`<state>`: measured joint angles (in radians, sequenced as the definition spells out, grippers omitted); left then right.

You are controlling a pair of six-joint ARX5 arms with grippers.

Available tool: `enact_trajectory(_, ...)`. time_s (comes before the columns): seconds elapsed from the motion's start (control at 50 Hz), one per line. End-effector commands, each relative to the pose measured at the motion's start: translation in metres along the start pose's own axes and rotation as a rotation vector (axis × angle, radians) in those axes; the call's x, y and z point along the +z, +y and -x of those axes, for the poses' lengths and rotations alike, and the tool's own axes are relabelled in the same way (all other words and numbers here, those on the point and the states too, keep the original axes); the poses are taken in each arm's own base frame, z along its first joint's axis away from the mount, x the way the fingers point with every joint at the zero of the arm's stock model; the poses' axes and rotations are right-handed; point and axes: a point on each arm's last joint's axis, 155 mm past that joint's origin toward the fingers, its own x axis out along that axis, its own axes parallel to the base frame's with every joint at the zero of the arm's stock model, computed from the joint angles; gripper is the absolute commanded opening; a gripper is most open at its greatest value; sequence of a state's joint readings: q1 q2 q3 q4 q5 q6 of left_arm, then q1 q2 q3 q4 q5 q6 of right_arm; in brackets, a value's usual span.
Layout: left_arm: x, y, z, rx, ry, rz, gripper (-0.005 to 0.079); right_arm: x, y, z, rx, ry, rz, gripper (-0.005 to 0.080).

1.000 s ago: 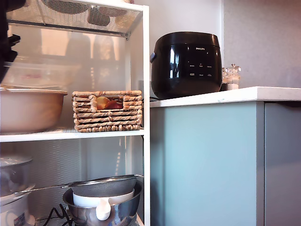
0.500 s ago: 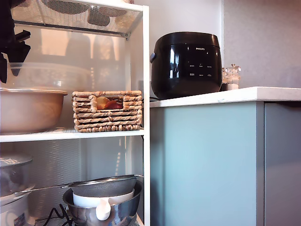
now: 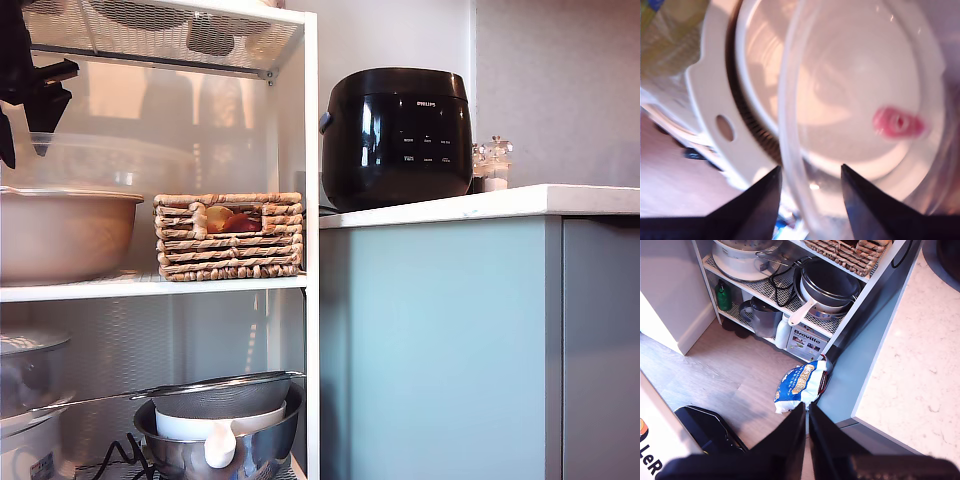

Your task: Pick up the plastic microwave lid from the counter next to you, then place it on the shelf

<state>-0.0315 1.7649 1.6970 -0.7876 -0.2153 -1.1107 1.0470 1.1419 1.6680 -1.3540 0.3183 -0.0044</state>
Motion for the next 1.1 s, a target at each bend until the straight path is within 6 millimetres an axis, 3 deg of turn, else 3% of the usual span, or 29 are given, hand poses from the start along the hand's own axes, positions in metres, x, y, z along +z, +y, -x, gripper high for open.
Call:
enact_trajectory(0.0,0.006,-0.007,0.020,-0.030,-0.016,-0.053,0.0335,0.000,0.001,-0.001,0.006,-0.003,0.003,-0.0013)
enact_trajectory(0.42,0.018,-0.012,0.052,-0.074,-0.062,-0.319,0.0330,0.000,0.017,0.000,0.093,-0.004,0.030,-0.0013)
enact_trajectory(0.64,0.015,-0.016,0.065,-0.077,-0.088,-0.459,0.0217,-0.001,0.019,0.000,0.100,-0.004,0.042,-0.0013)
enact_trajectory(0.88,0.015,-0.013,0.081,-0.024,-0.152,-0.628,0.0022,0.000,0.019,0.000,0.100,-0.007,0.045,-0.0013)
enact_trajectory(1.08,0.009,-0.008,0.094,0.002,-0.161,-0.673,-0.0024,0.000,0.019,0.000,0.100,-0.007,0.045,-0.0013)
